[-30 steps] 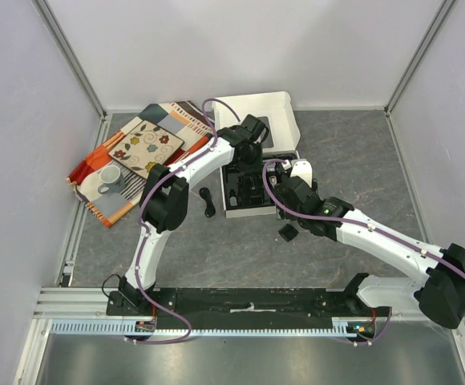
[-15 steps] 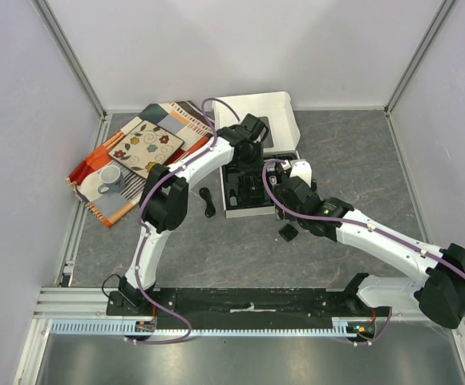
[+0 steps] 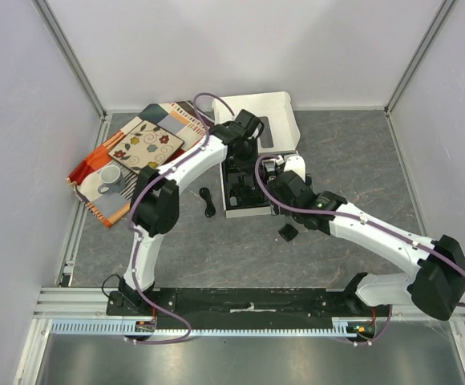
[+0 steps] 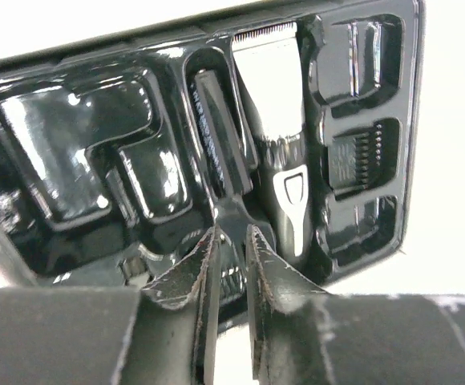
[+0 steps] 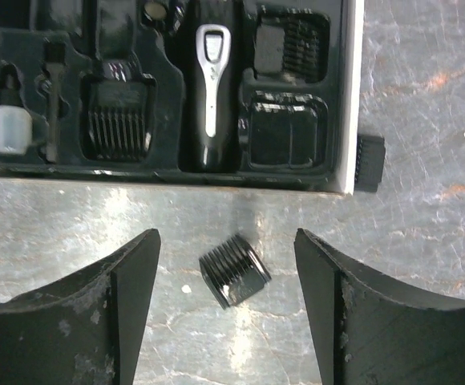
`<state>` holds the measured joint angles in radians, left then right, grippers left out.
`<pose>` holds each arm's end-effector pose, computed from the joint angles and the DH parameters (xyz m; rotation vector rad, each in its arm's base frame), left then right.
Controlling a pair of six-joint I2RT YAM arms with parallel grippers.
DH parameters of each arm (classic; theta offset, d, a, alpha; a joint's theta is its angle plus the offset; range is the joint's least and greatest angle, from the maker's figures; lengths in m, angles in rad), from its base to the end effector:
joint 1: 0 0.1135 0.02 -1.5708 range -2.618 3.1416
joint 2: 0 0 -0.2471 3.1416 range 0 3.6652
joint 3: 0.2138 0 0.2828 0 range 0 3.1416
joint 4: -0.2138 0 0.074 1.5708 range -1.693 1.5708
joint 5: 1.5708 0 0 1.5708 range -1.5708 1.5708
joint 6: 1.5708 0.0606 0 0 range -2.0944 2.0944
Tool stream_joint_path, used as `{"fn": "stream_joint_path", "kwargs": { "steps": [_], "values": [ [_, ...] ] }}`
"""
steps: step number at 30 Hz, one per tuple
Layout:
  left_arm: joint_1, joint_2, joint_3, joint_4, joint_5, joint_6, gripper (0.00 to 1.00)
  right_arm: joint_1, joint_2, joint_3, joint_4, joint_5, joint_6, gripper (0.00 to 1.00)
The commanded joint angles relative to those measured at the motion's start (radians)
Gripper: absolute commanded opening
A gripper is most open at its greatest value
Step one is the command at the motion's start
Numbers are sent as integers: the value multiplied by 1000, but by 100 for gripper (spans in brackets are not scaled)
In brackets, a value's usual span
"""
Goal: Sort the hair-cutting tools
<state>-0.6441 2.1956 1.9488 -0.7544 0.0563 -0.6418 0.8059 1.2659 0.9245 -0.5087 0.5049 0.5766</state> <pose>0.4135 -0.3148 0.1913 0.0251 2.6694 -0.5287 0.2359 0.2035 0.2178 -0.0406 2.2899 0.0945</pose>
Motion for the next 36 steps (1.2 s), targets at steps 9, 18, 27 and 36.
{"fn": "stream_joint_path", "kwargs": {
  "steps": [9, 18, 27, 36],
  "values": [
    [11, -504, -379, 78, -136, 47, 2, -47, 219, 240, 107, -6, -61, 9],
    [11, -865, -793, 204, -107, 16, 2, -91, 432, 352, 203, -54, -115, 0],
    [11, -1065, -984, 240, -82, 11, 2, -149, 567, 471, 254, -75, -162, 0],
    [11, -1073, -1018, 247, -92, 21, 2, -165, 700, 536, 269, -121, -166, 0]
  ]
}}
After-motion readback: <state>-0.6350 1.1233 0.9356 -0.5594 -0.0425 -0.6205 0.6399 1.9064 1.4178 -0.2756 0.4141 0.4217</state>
